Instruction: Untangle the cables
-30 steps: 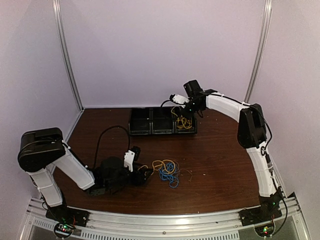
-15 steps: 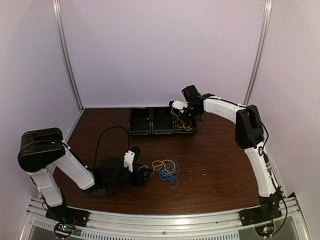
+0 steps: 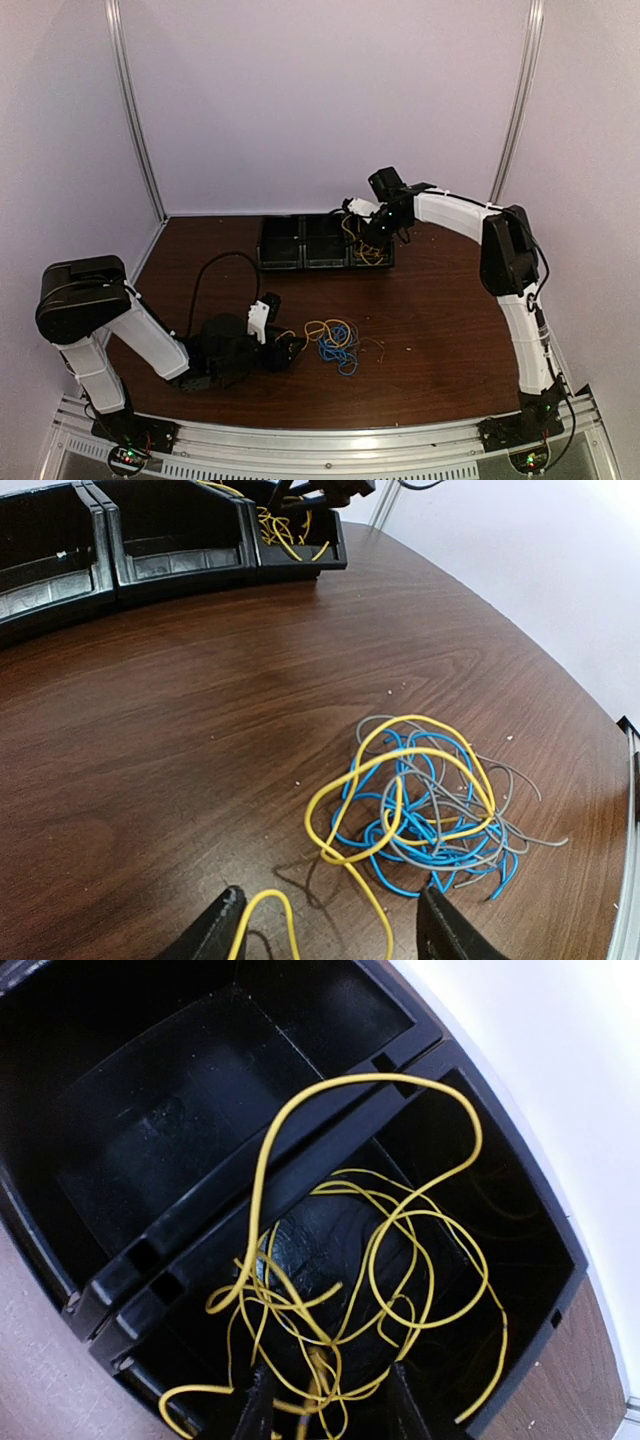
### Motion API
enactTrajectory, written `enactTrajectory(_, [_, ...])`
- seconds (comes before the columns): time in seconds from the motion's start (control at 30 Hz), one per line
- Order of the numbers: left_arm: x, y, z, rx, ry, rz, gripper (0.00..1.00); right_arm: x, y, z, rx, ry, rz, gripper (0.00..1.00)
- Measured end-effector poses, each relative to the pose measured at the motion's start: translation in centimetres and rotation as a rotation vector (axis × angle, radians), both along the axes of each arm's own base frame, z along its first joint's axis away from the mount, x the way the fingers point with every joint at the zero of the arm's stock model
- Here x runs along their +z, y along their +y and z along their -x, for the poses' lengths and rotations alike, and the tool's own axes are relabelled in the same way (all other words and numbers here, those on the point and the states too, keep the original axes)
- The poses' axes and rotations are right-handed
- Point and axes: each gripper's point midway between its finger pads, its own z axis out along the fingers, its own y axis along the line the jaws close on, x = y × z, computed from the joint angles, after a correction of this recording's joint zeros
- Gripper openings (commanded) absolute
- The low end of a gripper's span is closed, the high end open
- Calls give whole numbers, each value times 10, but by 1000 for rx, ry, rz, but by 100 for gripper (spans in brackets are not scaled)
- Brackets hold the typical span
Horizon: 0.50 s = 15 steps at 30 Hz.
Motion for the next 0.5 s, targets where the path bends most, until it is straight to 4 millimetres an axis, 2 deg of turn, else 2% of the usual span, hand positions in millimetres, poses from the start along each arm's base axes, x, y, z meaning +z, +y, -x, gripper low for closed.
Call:
enactTrajectory(0.2, [0, 0, 0, 0, 0, 0, 59, 45, -2, 22, 11, -15, -72, 41])
enactTrajectory(0.3, [0, 0, 0, 0, 0, 0, 59, 57, -1, 35, 35, -8, -103, 38])
enactTrajectory(0.4, [0, 0, 0, 0, 0, 0, 59, 52, 1, 44, 61, 22, -119, 42])
enactTrajectory(0.5, [0, 0, 0, -1, 0, 0, 59, 34, 2, 50, 74, 65, -111, 48])
